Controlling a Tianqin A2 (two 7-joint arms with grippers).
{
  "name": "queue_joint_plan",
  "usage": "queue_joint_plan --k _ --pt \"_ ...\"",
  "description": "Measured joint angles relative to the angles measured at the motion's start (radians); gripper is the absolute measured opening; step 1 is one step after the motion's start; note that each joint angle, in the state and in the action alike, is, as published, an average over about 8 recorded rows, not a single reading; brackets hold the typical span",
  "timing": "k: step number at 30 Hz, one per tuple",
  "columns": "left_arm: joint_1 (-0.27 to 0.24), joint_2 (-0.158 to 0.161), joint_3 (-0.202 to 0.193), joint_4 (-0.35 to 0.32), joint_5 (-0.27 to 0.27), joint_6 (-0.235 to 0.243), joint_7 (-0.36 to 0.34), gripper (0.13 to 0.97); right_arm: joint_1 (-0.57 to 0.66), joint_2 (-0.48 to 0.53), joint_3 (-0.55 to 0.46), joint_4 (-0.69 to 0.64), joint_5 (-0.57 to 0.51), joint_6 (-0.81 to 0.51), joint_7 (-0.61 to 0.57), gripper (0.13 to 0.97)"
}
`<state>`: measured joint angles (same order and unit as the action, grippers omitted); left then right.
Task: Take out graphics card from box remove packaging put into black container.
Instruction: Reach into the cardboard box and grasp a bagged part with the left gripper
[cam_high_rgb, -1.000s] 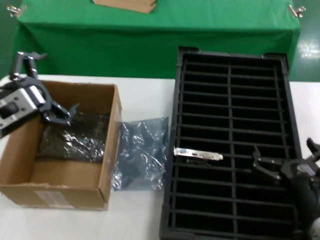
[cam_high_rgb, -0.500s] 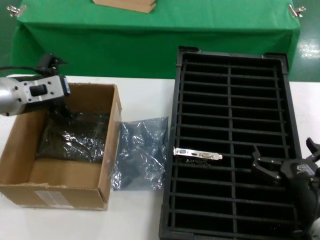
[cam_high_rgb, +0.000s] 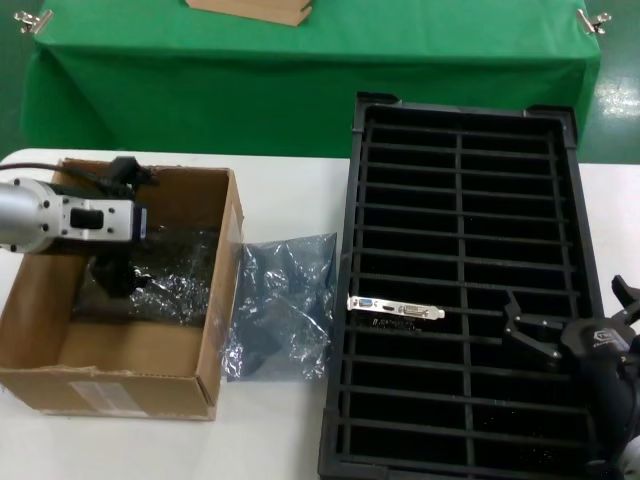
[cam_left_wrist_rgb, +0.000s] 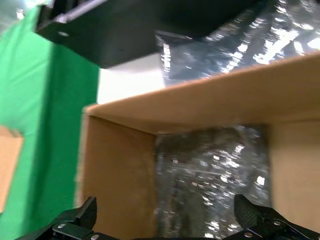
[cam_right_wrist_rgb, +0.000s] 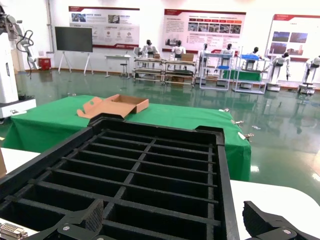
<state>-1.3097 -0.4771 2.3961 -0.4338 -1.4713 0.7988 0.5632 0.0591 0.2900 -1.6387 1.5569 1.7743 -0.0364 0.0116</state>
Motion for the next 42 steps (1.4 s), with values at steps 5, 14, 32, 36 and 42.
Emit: queue_joint_plan --k 5,14,32,36,42 --pt "-0.023 0.034 -0.043 0.116 0.024 0.048 0.098 0.966 0.000 0.000 0.000 0.000 0.000 0.000 0.000 0.966" --pt "-0.056 0.092 -0.106 0.314 0.051 0.056 0.245 0.966 0.000 0.000 0.000 0.000 0.000 0.000 0.000 0.966" --pt "-0.023 0.162 -0.202 0.420 0.078 -0.132 0.317 0.966 0.000 0.000 0.000 0.000 0.000 0.000 0.000 0.966" --pt "-0.014 0.166 -0.211 0.422 0.090 -0.167 0.323 0.966 0.000 0.000 0.000 0.000 0.000 0.000 0.000 0.966" --pt "-0.002 0.166 -0.225 0.424 0.103 -0.221 0.323 0.966 0.000 0.000 0.000 0.000 0.000 0.000 0.000 0.966"
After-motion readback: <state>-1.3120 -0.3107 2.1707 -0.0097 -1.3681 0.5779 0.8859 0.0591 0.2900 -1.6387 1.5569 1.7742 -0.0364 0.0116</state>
